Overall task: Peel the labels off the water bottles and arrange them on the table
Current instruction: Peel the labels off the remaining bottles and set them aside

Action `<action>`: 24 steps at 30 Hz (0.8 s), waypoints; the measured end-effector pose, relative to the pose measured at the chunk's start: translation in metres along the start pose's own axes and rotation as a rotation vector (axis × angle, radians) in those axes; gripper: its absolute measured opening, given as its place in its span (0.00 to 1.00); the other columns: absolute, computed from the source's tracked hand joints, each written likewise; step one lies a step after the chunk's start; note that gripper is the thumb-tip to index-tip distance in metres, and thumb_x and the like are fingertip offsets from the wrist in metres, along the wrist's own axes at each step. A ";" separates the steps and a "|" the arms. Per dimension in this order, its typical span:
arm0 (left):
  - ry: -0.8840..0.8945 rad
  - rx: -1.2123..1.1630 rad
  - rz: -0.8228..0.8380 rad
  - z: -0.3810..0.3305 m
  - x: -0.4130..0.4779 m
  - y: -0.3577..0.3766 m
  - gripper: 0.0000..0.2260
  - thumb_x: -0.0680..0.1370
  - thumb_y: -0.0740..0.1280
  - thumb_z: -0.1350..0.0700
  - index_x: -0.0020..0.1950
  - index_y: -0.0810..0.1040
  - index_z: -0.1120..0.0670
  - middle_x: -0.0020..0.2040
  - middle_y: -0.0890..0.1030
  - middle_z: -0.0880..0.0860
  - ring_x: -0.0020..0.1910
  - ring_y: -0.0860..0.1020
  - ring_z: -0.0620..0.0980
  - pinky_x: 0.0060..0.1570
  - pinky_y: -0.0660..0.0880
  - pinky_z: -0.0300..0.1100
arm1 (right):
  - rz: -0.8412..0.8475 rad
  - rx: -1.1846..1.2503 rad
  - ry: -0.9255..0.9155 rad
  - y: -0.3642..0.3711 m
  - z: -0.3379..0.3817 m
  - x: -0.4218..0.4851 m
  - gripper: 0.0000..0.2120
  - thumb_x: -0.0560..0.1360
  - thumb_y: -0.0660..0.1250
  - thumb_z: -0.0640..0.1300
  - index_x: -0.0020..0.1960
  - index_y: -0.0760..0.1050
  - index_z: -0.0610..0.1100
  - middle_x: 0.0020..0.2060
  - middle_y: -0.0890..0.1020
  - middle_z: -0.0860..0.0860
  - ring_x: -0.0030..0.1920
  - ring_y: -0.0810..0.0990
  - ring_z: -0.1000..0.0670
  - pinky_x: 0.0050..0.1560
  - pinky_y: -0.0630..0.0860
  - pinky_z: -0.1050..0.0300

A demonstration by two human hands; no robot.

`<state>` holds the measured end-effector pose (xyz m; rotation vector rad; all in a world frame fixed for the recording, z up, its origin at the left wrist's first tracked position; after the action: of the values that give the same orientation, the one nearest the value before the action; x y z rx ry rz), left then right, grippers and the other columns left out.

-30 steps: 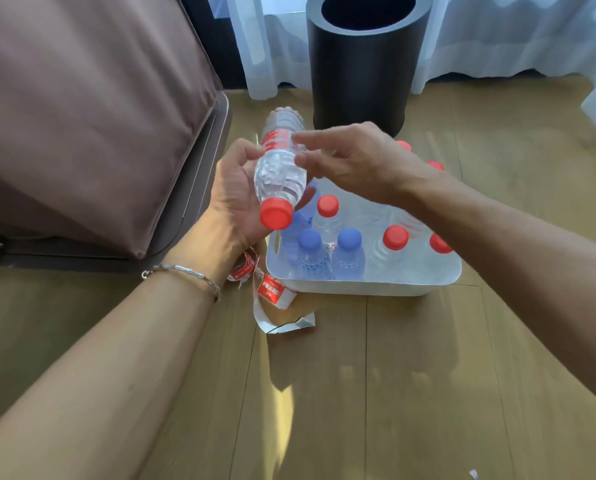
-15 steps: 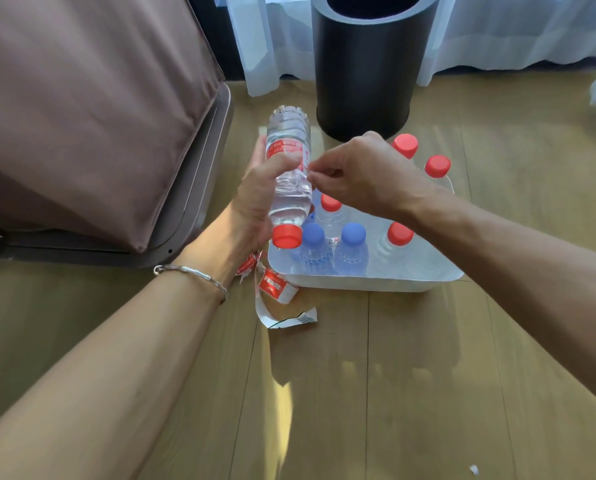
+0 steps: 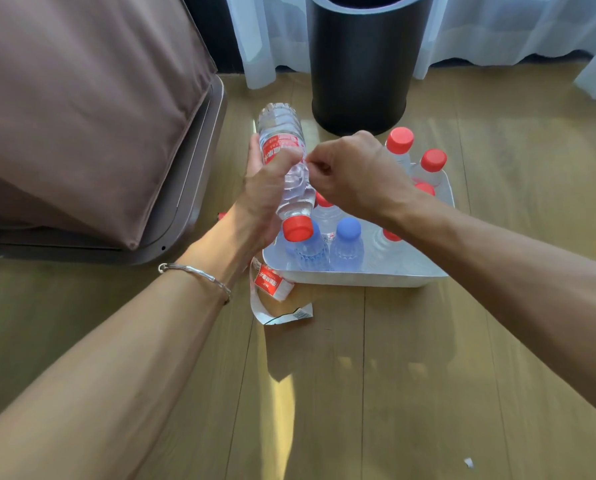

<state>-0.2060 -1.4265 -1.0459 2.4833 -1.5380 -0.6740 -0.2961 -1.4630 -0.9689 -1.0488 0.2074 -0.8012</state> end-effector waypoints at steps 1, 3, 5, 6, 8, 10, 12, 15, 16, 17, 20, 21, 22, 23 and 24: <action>-0.019 0.017 0.001 0.002 -0.001 0.000 0.31 0.70 0.67 0.59 0.72 0.62 0.53 0.46 0.74 0.59 0.34 0.78 0.52 0.36 0.77 0.48 | 0.004 -0.013 -0.001 0.000 0.000 -0.001 0.14 0.78 0.62 0.42 0.36 0.76 0.38 0.30 0.75 0.44 0.31 0.70 0.44 0.32 0.65 0.55; -0.046 0.068 0.010 0.005 -0.005 0.000 0.30 0.70 0.67 0.58 0.71 0.63 0.53 0.47 0.75 0.59 0.34 0.78 0.53 0.35 0.77 0.49 | 0.020 -0.058 -0.004 0.002 -0.001 -0.002 0.14 0.78 0.61 0.42 0.37 0.77 0.38 0.30 0.74 0.44 0.31 0.70 0.44 0.32 0.62 0.56; -0.050 0.140 0.029 0.004 -0.006 0.001 0.30 0.70 0.68 0.58 0.71 0.64 0.53 0.48 0.75 0.59 0.35 0.79 0.53 0.34 0.77 0.48 | 0.026 -0.091 -0.021 0.004 -0.001 -0.004 0.13 0.78 0.61 0.42 0.40 0.79 0.37 0.31 0.75 0.44 0.32 0.71 0.44 0.33 0.63 0.56; -0.038 0.178 0.041 0.001 -0.005 0.002 0.29 0.70 0.68 0.58 0.70 0.64 0.54 0.48 0.75 0.59 0.36 0.79 0.54 0.34 0.77 0.48 | 0.030 -0.097 -0.035 0.004 -0.001 -0.004 0.13 0.78 0.61 0.42 0.40 0.79 0.37 0.30 0.74 0.45 0.31 0.71 0.44 0.34 0.63 0.56; -0.007 0.239 0.055 -0.007 -0.005 0.004 0.28 0.69 0.67 0.58 0.68 0.66 0.56 0.47 0.76 0.58 0.38 0.79 0.54 0.35 0.77 0.46 | 0.042 -0.097 -0.067 0.005 0.000 -0.004 0.12 0.77 0.61 0.42 0.36 0.75 0.40 0.27 0.71 0.47 0.30 0.70 0.44 0.34 0.63 0.55; -0.012 0.254 0.061 -0.011 -0.003 0.005 0.25 0.69 0.67 0.59 0.65 0.68 0.57 0.45 0.75 0.58 0.37 0.78 0.54 0.34 0.76 0.45 | 0.053 -0.108 -0.085 0.005 0.001 -0.003 0.13 0.77 0.61 0.41 0.33 0.68 0.44 0.25 0.66 0.51 0.29 0.68 0.44 0.34 0.62 0.56; -0.040 0.262 0.065 -0.012 -0.003 0.005 0.24 0.69 0.67 0.59 0.64 0.68 0.57 0.44 0.75 0.58 0.35 0.77 0.54 0.32 0.76 0.45 | 0.060 -0.129 -0.086 0.005 0.002 -0.001 0.17 0.76 0.61 0.42 0.30 0.63 0.47 0.24 0.63 0.53 0.30 0.68 0.44 0.34 0.61 0.55; -0.063 0.306 0.066 -0.016 -0.004 0.006 0.23 0.73 0.66 0.61 0.67 0.67 0.58 0.45 0.75 0.58 0.33 0.78 0.51 0.27 0.75 0.42 | 0.072 -0.140 -0.064 0.005 0.001 0.002 0.21 0.75 0.62 0.42 0.27 0.57 0.50 0.24 0.63 0.55 0.31 0.67 0.44 0.32 0.59 0.56; -0.075 0.318 0.066 -0.016 -0.004 0.006 0.22 0.75 0.66 0.62 0.68 0.66 0.58 0.45 0.75 0.58 0.32 0.78 0.50 0.26 0.75 0.41 | 0.075 -0.132 -0.058 0.004 0.001 0.004 0.20 0.75 0.62 0.42 0.27 0.57 0.50 0.24 0.63 0.55 0.31 0.67 0.44 0.30 0.58 0.56; -0.087 0.333 0.062 -0.016 -0.004 0.006 0.22 0.75 0.66 0.63 0.68 0.66 0.58 0.46 0.75 0.59 0.31 0.78 0.50 0.26 0.75 0.41 | 0.073 -0.127 -0.049 0.003 -0.001 0.005 0.20 0.74 0.62 0.42 0.28 0.58 0.50 0.24 0.63 0.55 0.31 0.66 0.44 0.29 0.58 0.56; -0.102 0.372 0.039 -0.020 -0.002 0.006 0.24 0.73 0.68 0.62 0.67 0.66 0.57 0.46 0.75 0.59 0.31 0.78 0.50 0.26 0.76 0.42 | 0.076 -0.130 -0.033 0.005 -0.002 0.007 0.15 0.75 0.61 0.43 0.31 0.64 0.46 0.25 0.65 0.54 0.32 0.67 0.45 0.28 0.58 0.58; -0.106 0.374 0.030 -0.021 -0.001 0.005 0.25 0.71 0.69 0.62 0.66 0.66 0.57 0.45 0.75 0.58 0.30 0.78 0.50 0.26 0.75 0.41 | 0.074 -0.128 -0.026 0.005 -0.004 0.008 0.12 0.75 0.61 0.43 0.33 0.67 0.46 0.26 0.65 0.54 0.32 0.67 0.45 0.29 0.58 0.57; -0.106 0.372 0.025 -0.023 -0.002 0.005 0.25 0.70 0.70 0.61 0.65 0.66 0.57 0.44 0.75 0.58 0.29 0.78 0.49 0.26 0.75 0.41 | 0.067 -0.127 -0.016 0.004 -0.005 0.010 0.10 0.76 0.61 0.43 0.35 0.69 0.45 0.27 0.67 0.52 0.33 0.68 0.45 0.30 0.59 0.57; -0.104 0.371 0.020 -0.024 -0.003 0.006 0.25 0.69 0.71 0.62 0.63 0.67 0.56 0.43 0.75 0.57 0.28 0.78 0.49 0.25 0.75 0.41 | 0.057 -0.131 -0.004 0.003 -0.006 0.011 0.09 0.76 0.61 0.43 0.37 0.70 0.46 0.29 0.69 0.51 0.33 0.69 0.45 0.32 0.60 0.57; -0.108 0.378 0.009 -0.025 -0.003 0.006 0.26 0.68 0.71 0.62 0.63 0.66 0.56 0.43 0.75 0.57 0.28 0.78 0.48 0.25 0.75 0.41 | 0.053 -0.144 0.006 0.003 -0.005 0.011 0.08 0.76 0.61 0.44 0.38 0.70 0.47 0.31 0.71 0.49 0.34 0.70 0.44 0.34 0.62 0.57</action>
<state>-0.2013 -1.4291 -1.0205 2.7400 -1.8675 -0.5678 -0.2893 -1.4736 -0.9722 -1.1715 0.2999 -0.7503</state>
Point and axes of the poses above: each hand's wrist, its own x-axis towards the middle knuckle, its own y-axis out of the palm, z = x × y, the point moved 10 cm from there along x, towards the middle knuckle
